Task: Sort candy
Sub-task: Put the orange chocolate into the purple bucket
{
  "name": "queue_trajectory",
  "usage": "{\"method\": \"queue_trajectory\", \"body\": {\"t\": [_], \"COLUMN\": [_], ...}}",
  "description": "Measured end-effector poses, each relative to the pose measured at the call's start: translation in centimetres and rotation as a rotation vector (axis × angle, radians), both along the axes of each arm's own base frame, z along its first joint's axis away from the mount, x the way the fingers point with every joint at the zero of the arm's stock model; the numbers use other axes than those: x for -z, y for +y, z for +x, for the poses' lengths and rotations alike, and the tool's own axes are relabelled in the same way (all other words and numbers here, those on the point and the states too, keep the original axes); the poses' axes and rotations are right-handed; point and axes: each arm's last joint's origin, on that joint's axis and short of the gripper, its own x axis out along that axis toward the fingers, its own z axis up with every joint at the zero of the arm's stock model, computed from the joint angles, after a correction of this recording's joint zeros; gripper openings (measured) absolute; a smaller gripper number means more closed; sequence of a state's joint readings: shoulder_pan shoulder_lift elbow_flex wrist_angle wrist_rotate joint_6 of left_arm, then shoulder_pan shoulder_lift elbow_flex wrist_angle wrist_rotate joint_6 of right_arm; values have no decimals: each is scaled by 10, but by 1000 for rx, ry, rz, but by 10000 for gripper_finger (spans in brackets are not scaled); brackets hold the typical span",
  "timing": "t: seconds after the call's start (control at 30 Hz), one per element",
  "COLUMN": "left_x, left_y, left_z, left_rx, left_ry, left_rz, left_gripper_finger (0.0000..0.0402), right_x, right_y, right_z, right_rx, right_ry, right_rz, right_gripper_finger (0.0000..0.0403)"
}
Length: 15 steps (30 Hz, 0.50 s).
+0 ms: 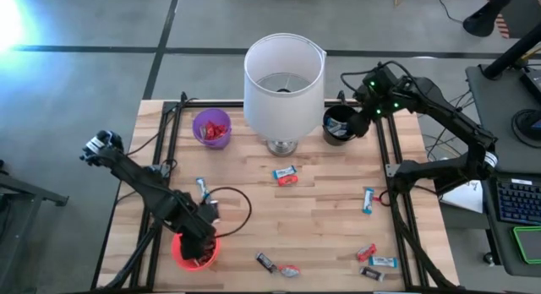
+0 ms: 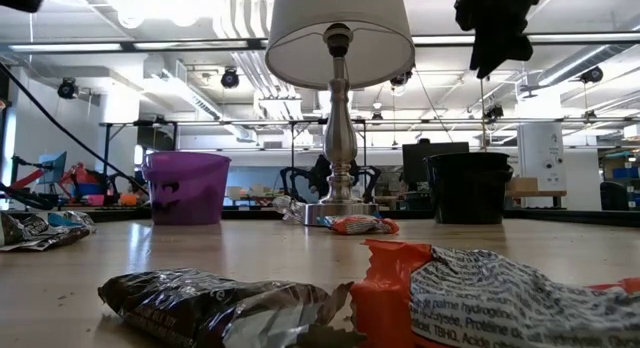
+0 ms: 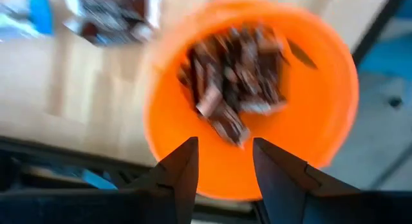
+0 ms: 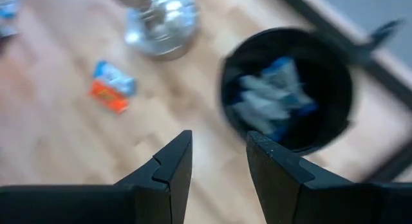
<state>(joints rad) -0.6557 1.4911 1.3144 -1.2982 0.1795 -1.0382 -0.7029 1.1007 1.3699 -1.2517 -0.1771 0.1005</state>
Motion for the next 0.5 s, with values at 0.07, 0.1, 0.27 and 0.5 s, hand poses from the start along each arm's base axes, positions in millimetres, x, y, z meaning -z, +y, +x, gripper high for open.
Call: {"method": "queue_trajectory", "body": {"t": [0.07,0.1,0.27,0.5], "left_x": [-3,-4,-15,-34], "left_y": [5,7,24,49], "left_z": [0,-1,-6,-23], "left_rx": [-17,-26,-67,-133], "left_ry": [-36,-53,-117,-179], "left_rz": [43,59,136,227], "left_gripper_finger": [130,131,131,131], "right_x": [0,0,0,0], "right_y": [2,3,9,26], "right_z": [0,1,4,14], "right_rx": [-36,-52,-116,-190], "right_ry": [-32,-50,-97,-99], "right_rz": [57,84,146,198], "right_gripper_finger": [137,137,137,137]}}
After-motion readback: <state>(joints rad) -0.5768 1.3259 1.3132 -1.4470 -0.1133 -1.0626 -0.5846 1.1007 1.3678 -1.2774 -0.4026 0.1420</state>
